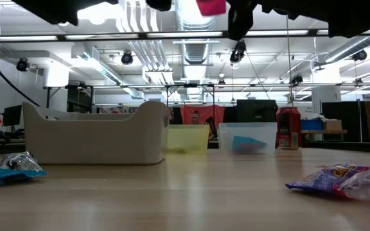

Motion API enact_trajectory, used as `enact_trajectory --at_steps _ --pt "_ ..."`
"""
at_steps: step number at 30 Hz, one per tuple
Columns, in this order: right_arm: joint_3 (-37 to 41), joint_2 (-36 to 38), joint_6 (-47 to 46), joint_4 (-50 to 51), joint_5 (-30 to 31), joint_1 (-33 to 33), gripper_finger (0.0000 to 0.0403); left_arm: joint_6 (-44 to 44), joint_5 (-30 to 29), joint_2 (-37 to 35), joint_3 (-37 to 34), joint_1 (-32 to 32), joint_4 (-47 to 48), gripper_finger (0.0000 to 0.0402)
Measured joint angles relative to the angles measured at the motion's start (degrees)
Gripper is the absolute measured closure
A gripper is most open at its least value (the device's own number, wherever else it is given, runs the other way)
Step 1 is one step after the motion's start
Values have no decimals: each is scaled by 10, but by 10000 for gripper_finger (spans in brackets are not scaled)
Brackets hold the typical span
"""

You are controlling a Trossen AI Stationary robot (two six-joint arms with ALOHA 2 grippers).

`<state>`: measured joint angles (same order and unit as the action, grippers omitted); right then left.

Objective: Sort candy
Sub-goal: Put the red candy into the gray bin

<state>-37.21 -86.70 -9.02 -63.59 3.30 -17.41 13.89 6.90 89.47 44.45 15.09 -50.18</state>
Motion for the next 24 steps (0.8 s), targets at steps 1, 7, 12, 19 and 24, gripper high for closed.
enact_trajectory --at_steps 1,7,12,19,24 --pt "0 0 0 1 15 0 280 0 -14 -15 0 0 35 401" --pt "0 0 0 35 117 0 225 -11 -111 -133 0 1 349 401" --pt "0 0 1 65 158 0 205 -86 -137 -218 -1 -4 592 401" --pt "0 1 16 64 163 0 206 -178 -138 -231 -7 -16 726 401" --pt "0 1 13 68 163 0 207 -193 -134 -181 -8 -26 726 401"
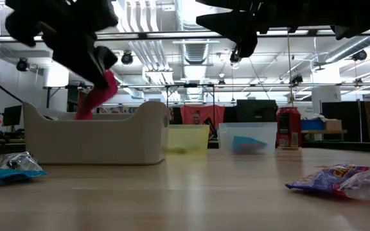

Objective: Sort candy
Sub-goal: Put the red candy into the gray bin

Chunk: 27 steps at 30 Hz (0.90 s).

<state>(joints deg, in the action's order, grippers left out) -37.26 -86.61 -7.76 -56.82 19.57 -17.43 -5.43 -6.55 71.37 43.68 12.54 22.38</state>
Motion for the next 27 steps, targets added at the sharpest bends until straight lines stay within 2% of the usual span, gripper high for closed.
enact_trajectory --at_steps 8,14,27 --pt "0 0 -5 6 0 0 206 -17 0 84 7 -15 0 401" --pt "0 0 -6 8 0 0 206 -21 0 120 26 -22 0 378" --pt "0 1 -29 19 1 0 207 20 -40 117 61 -23 27 301"
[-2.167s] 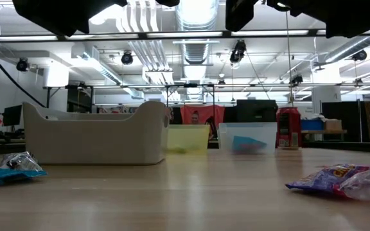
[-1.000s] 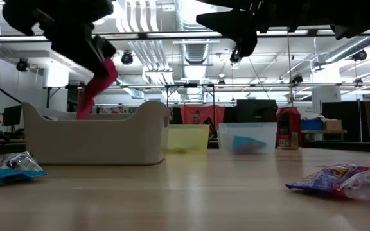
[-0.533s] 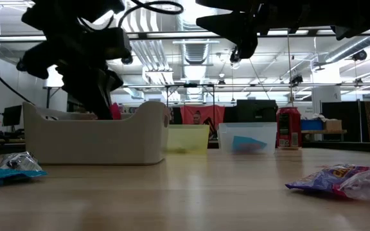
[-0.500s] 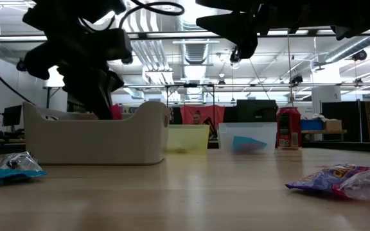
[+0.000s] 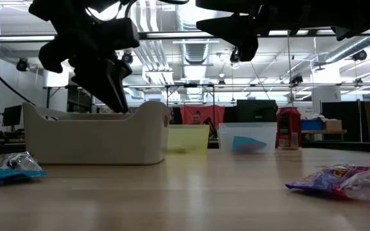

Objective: Sort candy
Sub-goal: Put the red candy into the gray bin

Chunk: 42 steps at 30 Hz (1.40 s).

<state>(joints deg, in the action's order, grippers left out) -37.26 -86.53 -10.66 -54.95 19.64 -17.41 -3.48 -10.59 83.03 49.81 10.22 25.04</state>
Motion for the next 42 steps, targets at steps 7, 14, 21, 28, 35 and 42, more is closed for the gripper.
enact_trajectory --at_steps 7,14,21,28,35,42 --pt "-49 15 -24 143 9 1 207 41 -9 -35 5 2 5 286" --pt "-199 9 -112 572 29 1 207 53 -9 -116 -20 10 -51 286" --pt "-314 -19 -216 875 -4 -14 207 65 -9 -207 -100 29 -210 286" --pt "-336 -36 -240 936 -109 -42 207 65 -9 -268 -196 35 -401 286" --pt "-334 -37 -305 978 -169 -89 207 71 -9 -294 -234 35 -481 286" --pt "-333 -37 -442 1035 -188 -158 209 91 -9 -292 -235 35 -492 286"
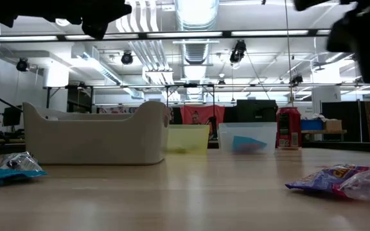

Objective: Sort candy
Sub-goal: Put the red candy into the gray bin

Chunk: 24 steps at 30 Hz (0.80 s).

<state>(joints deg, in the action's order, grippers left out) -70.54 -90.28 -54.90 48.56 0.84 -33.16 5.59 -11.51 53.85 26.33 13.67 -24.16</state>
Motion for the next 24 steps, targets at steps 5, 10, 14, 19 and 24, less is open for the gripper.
enact_trajectory --at_steps 5,10,14,19,24 --pt "8 0 -47 11 3 -57 209 14 0 3 0 0 -6 286" --pt "28 0 -123 9 5 -116 209 15 -1 1 0 0 -9 286" --pt "48 0 -192 9 6 -157 209 14 -1 1 0 0 -8 286" --pt "81 0 -248 -13 6 -190 209 15 -1 1 0 0 -8 286" --pt "120 0 -257 -38 6 -202 209 15 -1 4 0 0 -7 286"
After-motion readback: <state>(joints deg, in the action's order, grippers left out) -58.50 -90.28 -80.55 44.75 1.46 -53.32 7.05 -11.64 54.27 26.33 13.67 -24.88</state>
